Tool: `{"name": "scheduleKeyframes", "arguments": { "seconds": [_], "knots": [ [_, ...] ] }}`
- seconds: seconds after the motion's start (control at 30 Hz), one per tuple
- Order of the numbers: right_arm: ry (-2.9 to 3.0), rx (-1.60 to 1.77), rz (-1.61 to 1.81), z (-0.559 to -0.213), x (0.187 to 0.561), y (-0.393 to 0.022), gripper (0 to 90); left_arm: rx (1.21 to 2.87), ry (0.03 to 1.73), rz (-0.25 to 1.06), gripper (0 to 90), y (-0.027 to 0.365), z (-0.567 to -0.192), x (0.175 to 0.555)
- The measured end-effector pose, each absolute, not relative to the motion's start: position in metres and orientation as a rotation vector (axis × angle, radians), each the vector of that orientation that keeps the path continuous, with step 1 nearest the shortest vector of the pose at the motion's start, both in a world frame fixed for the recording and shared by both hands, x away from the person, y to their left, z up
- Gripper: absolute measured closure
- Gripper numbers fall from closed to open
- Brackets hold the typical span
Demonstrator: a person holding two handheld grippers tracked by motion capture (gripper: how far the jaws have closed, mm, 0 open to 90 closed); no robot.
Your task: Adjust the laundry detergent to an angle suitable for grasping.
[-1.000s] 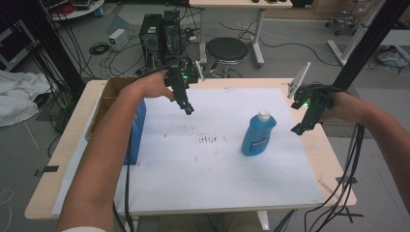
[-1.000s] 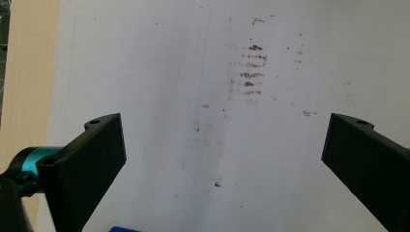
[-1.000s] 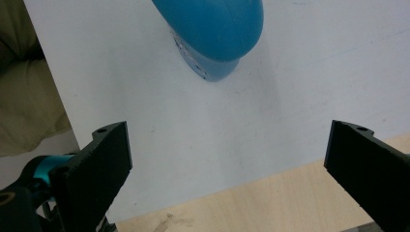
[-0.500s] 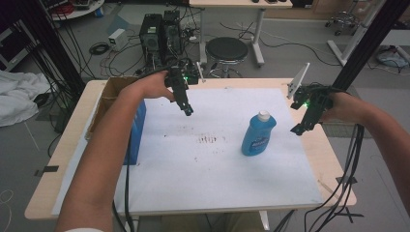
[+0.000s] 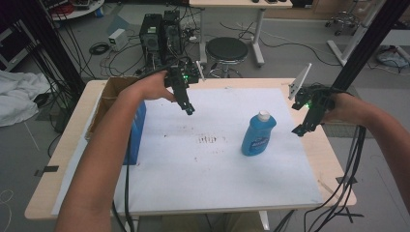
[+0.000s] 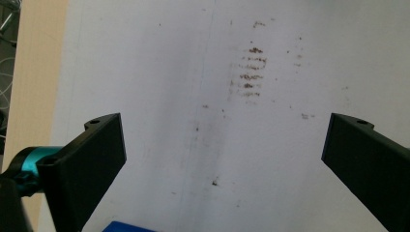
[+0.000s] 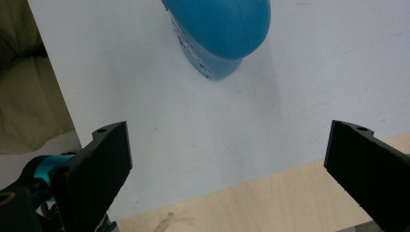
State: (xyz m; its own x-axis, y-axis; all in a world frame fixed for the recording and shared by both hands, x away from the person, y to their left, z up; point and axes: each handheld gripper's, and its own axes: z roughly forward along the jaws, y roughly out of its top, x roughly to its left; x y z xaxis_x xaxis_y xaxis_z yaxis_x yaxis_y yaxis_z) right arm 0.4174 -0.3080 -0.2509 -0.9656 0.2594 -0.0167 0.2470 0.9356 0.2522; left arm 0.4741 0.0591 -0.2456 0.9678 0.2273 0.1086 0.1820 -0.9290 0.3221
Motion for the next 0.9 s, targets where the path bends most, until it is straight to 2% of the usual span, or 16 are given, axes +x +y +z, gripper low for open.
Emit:
{"name": "scheduleKeyframes", "arguments": {
  "seconds": [0.3,0.9],
  "knots": [
    [3.039,0.399,0.398,-0.252,0.417,-0.309,2.0,2.679,0.352,0.227,1.8,0.067,-0.253,0.473],
    [3.047,0.395,0.406,-0.252,0.418,-0.307,2.0,2.286,0.507,0.287,1.8,0.078,-0.297,0.468]
  ]
}}
